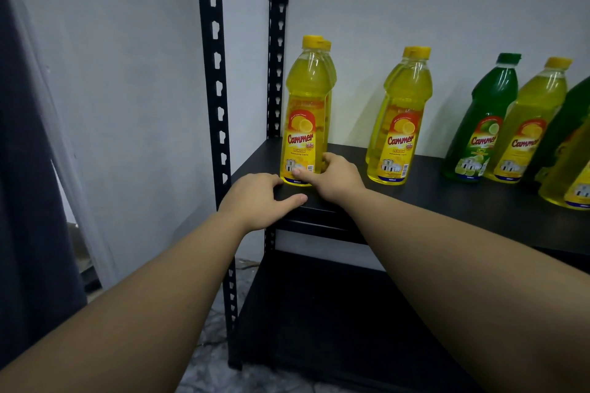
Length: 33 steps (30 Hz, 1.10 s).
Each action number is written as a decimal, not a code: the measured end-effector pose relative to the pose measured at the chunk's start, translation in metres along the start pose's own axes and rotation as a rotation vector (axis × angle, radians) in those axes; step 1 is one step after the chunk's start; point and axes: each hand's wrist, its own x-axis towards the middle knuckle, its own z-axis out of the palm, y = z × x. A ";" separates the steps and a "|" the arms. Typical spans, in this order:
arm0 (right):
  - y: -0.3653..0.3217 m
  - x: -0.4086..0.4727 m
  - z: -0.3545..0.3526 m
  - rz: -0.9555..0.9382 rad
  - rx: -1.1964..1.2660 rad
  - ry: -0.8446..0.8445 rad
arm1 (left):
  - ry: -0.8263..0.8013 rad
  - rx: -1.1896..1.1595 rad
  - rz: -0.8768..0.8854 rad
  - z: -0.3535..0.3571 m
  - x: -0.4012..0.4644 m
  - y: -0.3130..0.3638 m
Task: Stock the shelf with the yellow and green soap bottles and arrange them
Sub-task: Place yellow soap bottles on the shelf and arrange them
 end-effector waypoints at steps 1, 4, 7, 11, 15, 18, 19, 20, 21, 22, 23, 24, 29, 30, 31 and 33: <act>0.000 0.000 0.000 -0.002 0.000 -0.002 | -0.001 -0.002 -0.001 0.000 0.000 0.000; 0.000 -0.001 0.002 0.000 -0.011 0.003 | 0.004 -0.004 -0.002 0.000 0.001 0.000; 0.001 -0.001 0.002 0.005 -0.026 0.013 | 0.013 -0.023 -0.006 0.002 0.001 -0.001; 0.001 -0.002 0.004 0.025 -0.046 0.024 | 0.019 -0.026 0.000 0.003 0.002 -0.002; 0.001 -0.003 0.004 0.032 -0.064 0.029 | 0.034 -0.018 0.004 0.005 0.003 -0.004; 0.000 -0.005 0.003 0.022 -0.061 0.030 | 0.037 -0.001 0.015 0.006 0.004 -0.005; 0.000 -0.006 0.002 0.017 -0.054 0.023 | 0.031 0.001 0.016 0.007 0.003 -0.005; -0.001 -0.008 0.000 0.012 -0.044 0.011 | 0.026 0.000 0.016 0.007 0.004 -0.005; -0.002 -0.011 -0.003 0.004 -0.034 -0.007 | 0.024 -0.006 0.015 0.007 0.003 -0.005; -0.002 -0.014 -0.007 -0.007 -0.029 -0.029 | 0.030 -0.012 0.013 0.007 0.003 -0.004; -0.002 -0.016 -0.012 -0.021 -0.029 -0.050 | 0.046 -0.024 0.013 0.007 0.001 -0.003; -0.001 -0.020 -0.018 -0.031 -0.029 -0.067 | 0.072 -0.046 0.012 0.008 -0.001 -0.002; 0.024 -0.044 -0.050 -0.032 0.000 -0.065 | 0.178 -0.137 0.010 0.016 -0.012 0.011; 0.032 -0.048 -0.057 -0.030 0.009 -0.055 | 0.184 -0.127 0.021 0.018 -0.012 0.015; 0.040 -0.053 -0.066 -0.029 0.013 -0.047 | 0.184 -0.117 0.034 0.020 -0.013 0.020; 0.057 -0.061 -0.087 -0.015 0.008 -0.029 | 0.166 -0.112 0.058 0.022 -0.012 0.032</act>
